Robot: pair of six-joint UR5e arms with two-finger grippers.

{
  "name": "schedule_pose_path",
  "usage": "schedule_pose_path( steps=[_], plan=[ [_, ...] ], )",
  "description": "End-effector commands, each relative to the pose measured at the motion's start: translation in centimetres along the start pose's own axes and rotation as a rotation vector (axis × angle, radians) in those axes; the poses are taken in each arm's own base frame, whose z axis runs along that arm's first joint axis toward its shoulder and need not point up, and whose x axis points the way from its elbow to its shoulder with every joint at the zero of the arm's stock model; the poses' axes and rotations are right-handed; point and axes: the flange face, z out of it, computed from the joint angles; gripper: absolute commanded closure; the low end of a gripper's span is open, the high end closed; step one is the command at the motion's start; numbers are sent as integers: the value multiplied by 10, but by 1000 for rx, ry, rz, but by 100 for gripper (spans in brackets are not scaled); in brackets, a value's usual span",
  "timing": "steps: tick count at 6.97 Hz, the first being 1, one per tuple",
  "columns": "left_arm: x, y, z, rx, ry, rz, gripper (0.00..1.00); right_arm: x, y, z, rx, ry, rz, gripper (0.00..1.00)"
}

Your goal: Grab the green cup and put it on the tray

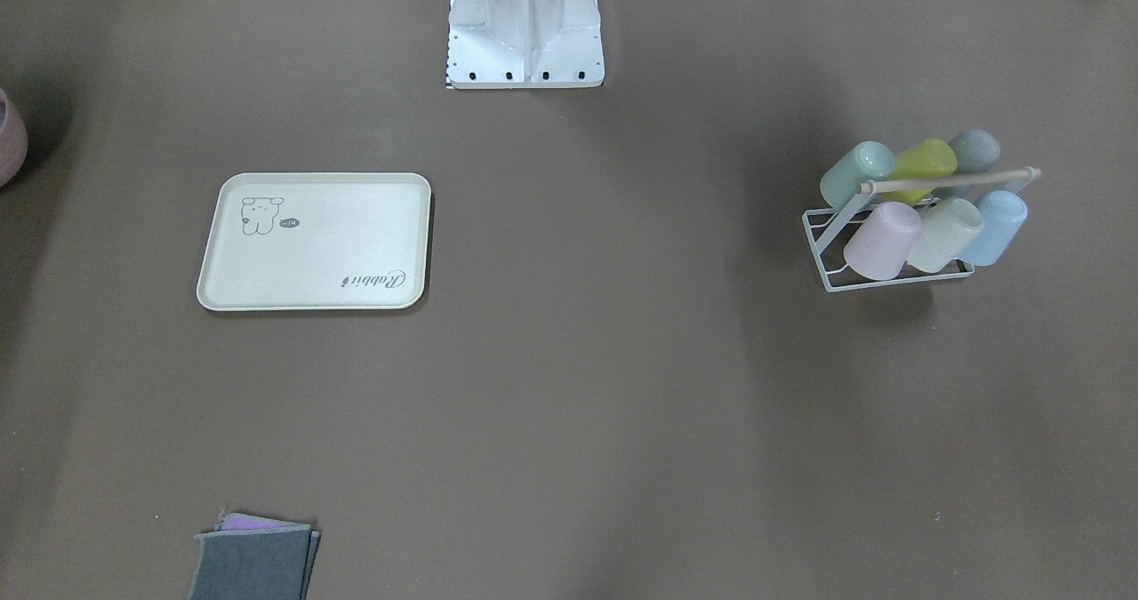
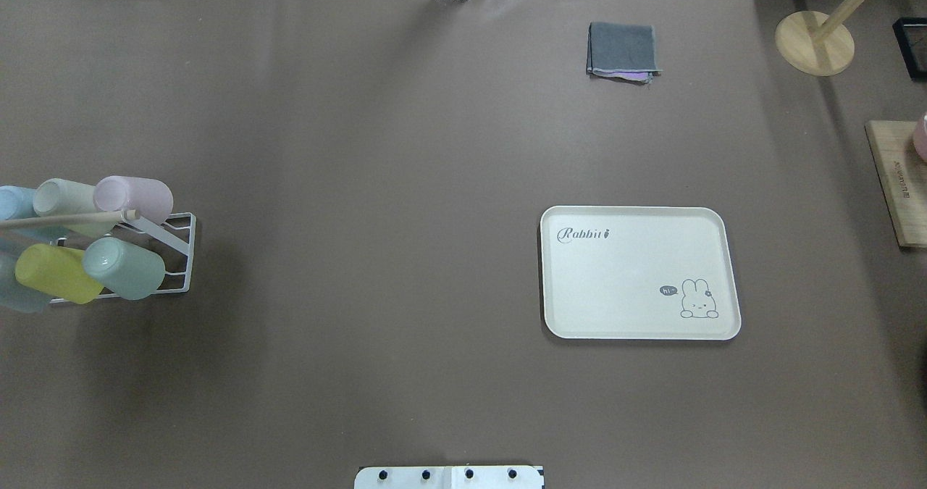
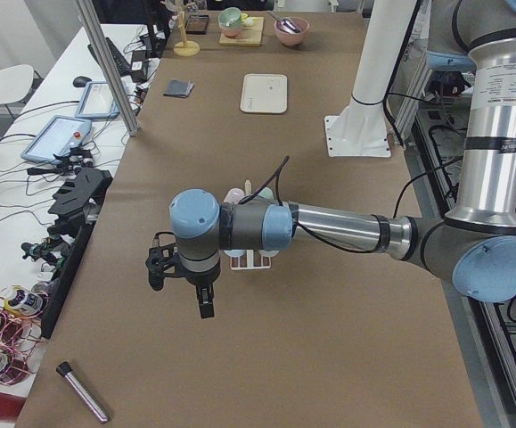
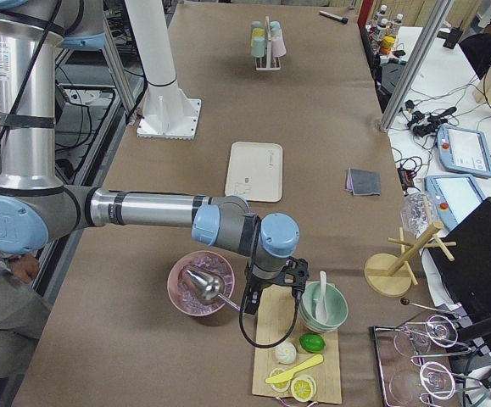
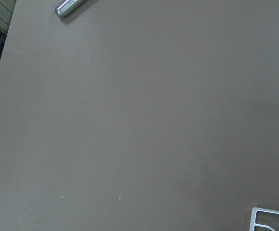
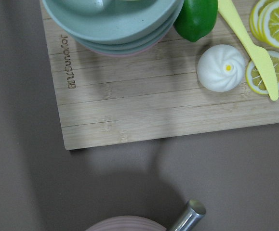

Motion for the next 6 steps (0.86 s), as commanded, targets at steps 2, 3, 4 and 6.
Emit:
schedule_pose_path(
  steps=[2, 3, 4, 6],
  plan=[
    [23, 12, -23, -5, 14, 14, 2, -2, -1, -3, 5, 11, -2, 0],
    [22, 12, -19, -13, 13, 8, 2, -5, -2, -2, 4, 4, 2, 0],
    [24, 13, -22, -12, 13, 9, 2, -14, -6, -3, 4, 1, -12, 0],
    [36, 19, -37, -19, 13, 0, 2, -69, -20, -11, 8, -30, -29, 0]
  ],
)
